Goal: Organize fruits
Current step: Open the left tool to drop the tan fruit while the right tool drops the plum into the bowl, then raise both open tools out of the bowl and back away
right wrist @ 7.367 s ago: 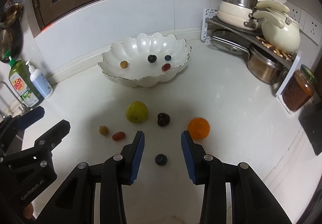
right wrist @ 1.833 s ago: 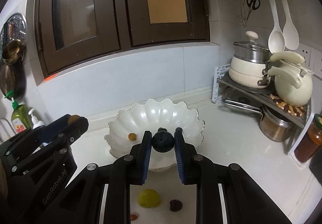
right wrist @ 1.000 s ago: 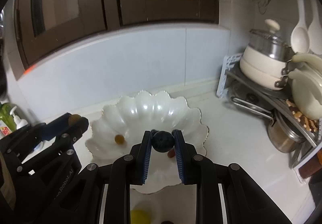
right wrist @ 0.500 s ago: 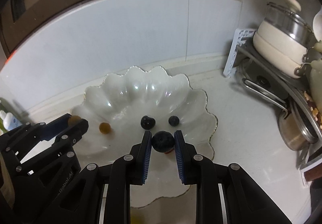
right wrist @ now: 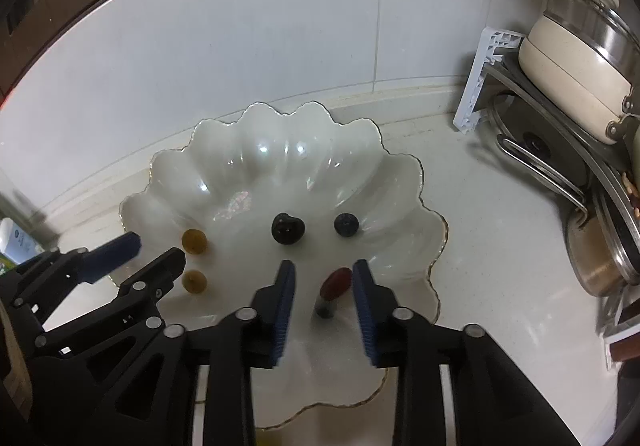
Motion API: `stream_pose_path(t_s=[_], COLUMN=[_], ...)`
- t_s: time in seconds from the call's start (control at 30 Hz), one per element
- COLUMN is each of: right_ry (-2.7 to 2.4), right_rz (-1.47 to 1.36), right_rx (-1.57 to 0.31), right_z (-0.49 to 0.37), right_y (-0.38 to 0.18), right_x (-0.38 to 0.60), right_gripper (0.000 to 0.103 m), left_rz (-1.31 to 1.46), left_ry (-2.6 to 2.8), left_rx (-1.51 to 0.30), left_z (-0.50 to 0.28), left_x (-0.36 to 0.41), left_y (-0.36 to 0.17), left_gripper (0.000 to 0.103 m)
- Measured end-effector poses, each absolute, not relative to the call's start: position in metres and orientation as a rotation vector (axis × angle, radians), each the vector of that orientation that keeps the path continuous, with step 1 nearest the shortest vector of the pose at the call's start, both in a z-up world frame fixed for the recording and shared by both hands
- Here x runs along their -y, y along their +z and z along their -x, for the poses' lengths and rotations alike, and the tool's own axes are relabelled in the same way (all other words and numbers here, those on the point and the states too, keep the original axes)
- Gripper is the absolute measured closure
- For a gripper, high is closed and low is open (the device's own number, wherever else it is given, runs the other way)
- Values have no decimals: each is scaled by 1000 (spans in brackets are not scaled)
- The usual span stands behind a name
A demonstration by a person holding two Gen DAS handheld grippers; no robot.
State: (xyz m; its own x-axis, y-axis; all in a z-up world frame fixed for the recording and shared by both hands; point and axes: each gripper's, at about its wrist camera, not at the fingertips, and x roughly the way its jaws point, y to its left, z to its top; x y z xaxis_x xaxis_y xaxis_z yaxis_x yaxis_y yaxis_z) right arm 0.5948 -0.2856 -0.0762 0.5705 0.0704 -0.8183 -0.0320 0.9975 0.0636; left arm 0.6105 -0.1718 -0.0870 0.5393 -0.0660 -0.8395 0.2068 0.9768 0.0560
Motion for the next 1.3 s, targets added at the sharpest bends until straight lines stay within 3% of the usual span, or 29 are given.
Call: stream_pose_path(t_s=[0.2,0.37,0.67,1.3], right_ry=[54,49,44,16], right_rz=[-48,-51,-52,-83], right_rx=[-951,-927,-895,-773], right_z=[-588,-579,-556,-490], right_y=[-73,-64,-50,-8], right_x=[288,291,298,315], right_gripper=[67,67,67,67], left_rz=[-156,-144,-149,-164], left_ry=[-155,-149,-129,-183], left_rx=[-973,-949,-892,-752], left_z=[-605,-596,-572,-503], left_x=[169,166,164,171], left_y=[-82,-72,-51,-1], left_gripper=[58,46,36,31])
